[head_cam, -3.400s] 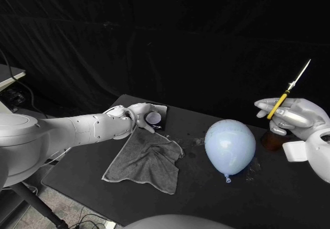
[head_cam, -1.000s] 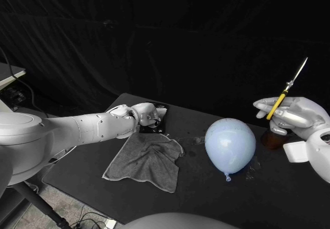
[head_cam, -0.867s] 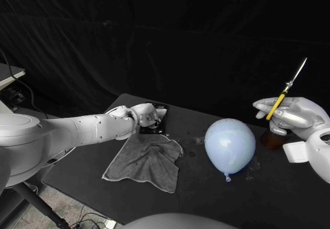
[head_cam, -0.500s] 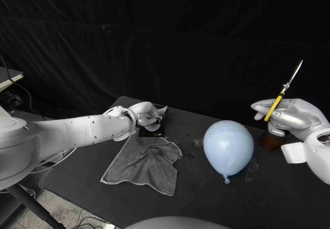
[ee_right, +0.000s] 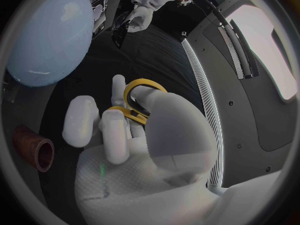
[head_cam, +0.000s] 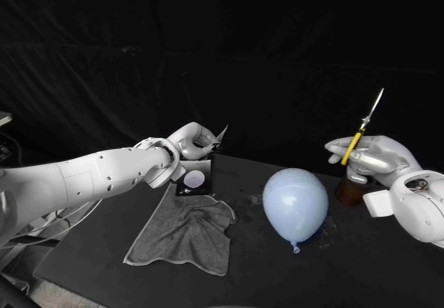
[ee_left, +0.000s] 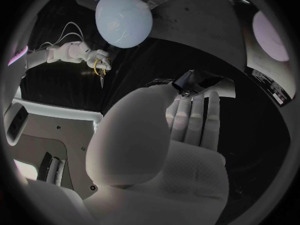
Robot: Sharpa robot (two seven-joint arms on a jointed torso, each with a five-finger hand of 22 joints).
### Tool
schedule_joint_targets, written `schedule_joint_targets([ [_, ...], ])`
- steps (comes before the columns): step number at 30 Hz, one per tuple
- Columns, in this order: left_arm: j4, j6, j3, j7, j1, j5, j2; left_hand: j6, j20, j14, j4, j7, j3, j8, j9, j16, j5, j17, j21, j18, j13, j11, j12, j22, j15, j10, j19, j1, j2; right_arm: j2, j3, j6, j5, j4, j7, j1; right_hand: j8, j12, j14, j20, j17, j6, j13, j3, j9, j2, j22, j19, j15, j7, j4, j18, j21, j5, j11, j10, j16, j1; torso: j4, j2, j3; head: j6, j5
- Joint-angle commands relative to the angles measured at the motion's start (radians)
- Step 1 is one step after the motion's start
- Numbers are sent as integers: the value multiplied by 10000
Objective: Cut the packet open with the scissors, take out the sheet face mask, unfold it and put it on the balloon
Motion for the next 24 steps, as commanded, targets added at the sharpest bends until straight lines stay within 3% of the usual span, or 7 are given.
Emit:
schedule_joint_targets([
  [1, 445, 468, 21, 1034, 72, 2946, 33, -6, -5, -20, -37, 78, 90, 51, 156, -37, 21, -12, -71, -123, -4, 55, -46, -5, 31, -24, -63, -105, 19, 59, 8, 213, 449, -113, 574, -9, -1, 656, 415, 27, 5, -108, -73, 13, 229, 103, -53, -87, -51, 31, 7, 195, -97, 25, -1214, 2036, -53, 23, -9, 9, 7, 238, -387],
  [5, 1060, 1114, 25, 1702, 98, 6258, 143, -71, -21, -20, -103, 97, 132, 69, 190, -66, 21, -10, -30, -74, -6, 79, -51, 19, 49, -55, 36, -199, 75, 54, 6, 310, 730, -154, 757, -26, -78, 251, 403, 53, -32, -182, -243, -5, 297, 92, -133, -155, -19, 73, 1, 221, -237, 25, -1174, 1938, -81, 27, 4, 14, 2, 405, -784],
  [10, 1531, 2349, 34, 2018, 67, 9065, 291, -215, -45, -44, -315, 150, 124, 119, 278, -146, 22, -9, 133, 98, -7, 116, -50, 76, 78, -124, 371, -393, 249, 30, 2, 518, 1144, -69, 900, -88, -207, -758, 300, 118, -398, -224, -720, -2, 365, 134, -423, -383, 72, 166, 29, 304, -677, 17, -1079, 1530, -274, 36, -42, -3, 10, 612, -1151],
  [11, 1576, 2545, 36, 2032, 61, 9393, 325, -232, -51, -47, -355, 160, 110, 129, 293, -158, 19, -10, 158, 116, -6, 122, -49, 83, 84, -134, 420, -420, 275, 22, 0, 591, 1218, -47, 918, -106, -245, -1017, 288, 148, -438, -252, -877, 12, 380, 157, -474, -420, 98, 174, 42, 313, -761, 11, -1025, 1513, -305, 42, -47, -7, 7, 692, -1328],
  [15, 1741, 3490, 45, 1977, 23, 10507, 470, -319, -119, -36, -533, 190, 54, 176, 369, -206, 21, -13, 297, 170, -5, 140, -47, 120, 95, -154, 697, -558, 429, -31, -19, 938, 1511, 85, 998, -217, -448, -2255, 300, 265, -425, -395, -1634, -59, 439, 317, -629, -498, 237, 339, 256, 352, -1045, 22, -856, 1333, -332, -44, -75, -38, 9, 808, -1779],
  [16, 1780, 3694, 47, 1954, 12, 10643, 495, -353, -219, -30, -632, 208, 6, 204, 411, -232, 20, -19, 438, 180, -5, 151, -46, 168, 100, -165, 958, -619, 499, -47, -22, 1001, 1570, 117, 1009, -251, -487, -2498, 308, 297, -392, -421, -1793, -95, 456, 350, -630, -492, 272, 377, 282, 353, -1065, 23, -818, 1295, -320, -34, -83, -42, 10, 831, -1888],
  [24, 2108, 5090, 96, 1677, -80, 11031, 559, -458, -334, 116, -827, 234, -2, 223, 476, -218, 22, -16, 508, 169, -12, 166, -57, 163, 74, -238, 1142, -702, 638, -86, -33, 1254, 1916, 197, 1105, -471, -647, -3398, 310, 404, -381, -505, -2436, -166, 506, 356, -637, -463, 393, 500, 291, 361, -1144, 23, -677, 1128, -317, 58, -66, -38, 23, 1066, -2669],
])
